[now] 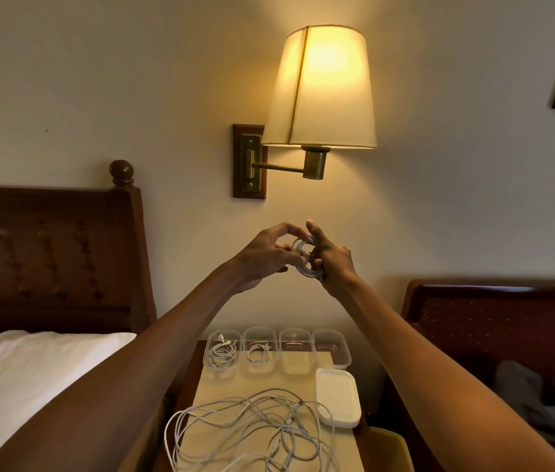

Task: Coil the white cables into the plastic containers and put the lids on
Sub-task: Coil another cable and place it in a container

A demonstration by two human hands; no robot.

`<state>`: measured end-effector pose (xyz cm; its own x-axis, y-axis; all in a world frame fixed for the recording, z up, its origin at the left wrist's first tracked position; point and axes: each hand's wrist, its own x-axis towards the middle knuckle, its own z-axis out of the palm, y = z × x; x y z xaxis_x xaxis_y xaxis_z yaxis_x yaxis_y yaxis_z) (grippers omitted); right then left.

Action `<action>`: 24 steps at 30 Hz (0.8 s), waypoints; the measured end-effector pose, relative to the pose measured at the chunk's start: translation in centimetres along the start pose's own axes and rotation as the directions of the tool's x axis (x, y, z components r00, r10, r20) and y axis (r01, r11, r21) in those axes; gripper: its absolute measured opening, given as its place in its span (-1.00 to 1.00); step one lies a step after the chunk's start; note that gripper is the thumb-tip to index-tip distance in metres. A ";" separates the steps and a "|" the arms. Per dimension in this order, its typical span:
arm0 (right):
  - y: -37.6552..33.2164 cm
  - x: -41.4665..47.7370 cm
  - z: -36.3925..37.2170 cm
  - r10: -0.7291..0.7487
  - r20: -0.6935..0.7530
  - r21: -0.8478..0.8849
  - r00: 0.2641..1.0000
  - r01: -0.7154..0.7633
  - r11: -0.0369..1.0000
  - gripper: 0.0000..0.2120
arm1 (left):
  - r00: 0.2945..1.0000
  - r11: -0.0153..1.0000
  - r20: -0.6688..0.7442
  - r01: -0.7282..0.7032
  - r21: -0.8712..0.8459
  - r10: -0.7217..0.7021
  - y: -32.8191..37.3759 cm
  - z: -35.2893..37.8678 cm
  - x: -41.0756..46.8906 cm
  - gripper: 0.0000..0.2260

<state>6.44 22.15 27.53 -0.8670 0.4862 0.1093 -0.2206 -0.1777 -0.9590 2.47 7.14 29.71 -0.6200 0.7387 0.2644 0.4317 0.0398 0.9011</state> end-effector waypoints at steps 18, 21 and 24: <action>0.5 0.1 -0.7 -0.018 0.132 -0.088 0.991 0.029 0.996 -0.62 | 0.778 0.689 -0.268 -0.273 0.672 0.569 -2.6 1.1 0.6 -0.87; 0.7 0.2 -0.5 -0.075 0.123 -0.258 0.990 0.105 0.960 -0.55 | 0.763 0.715 -0.316 -0.260 0.649 0.564 -2.4 1.0 0.7 -0.88; 0.8 0.2 -0.5 -0.131 0.105 -0.377 0.986 0.161 0.912 -0.50 | 0.768 0.745 -0.343 -0.246 0.621 0.540 -2.4 0.8 0.6 -0.87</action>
<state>6.31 22.47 26.65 -0.8725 0.4130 0.2610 -0.1728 0.2389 -0.9556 1.60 8.09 27.47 -0.4680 0.3578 0.8081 0.8806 0.2653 0.3926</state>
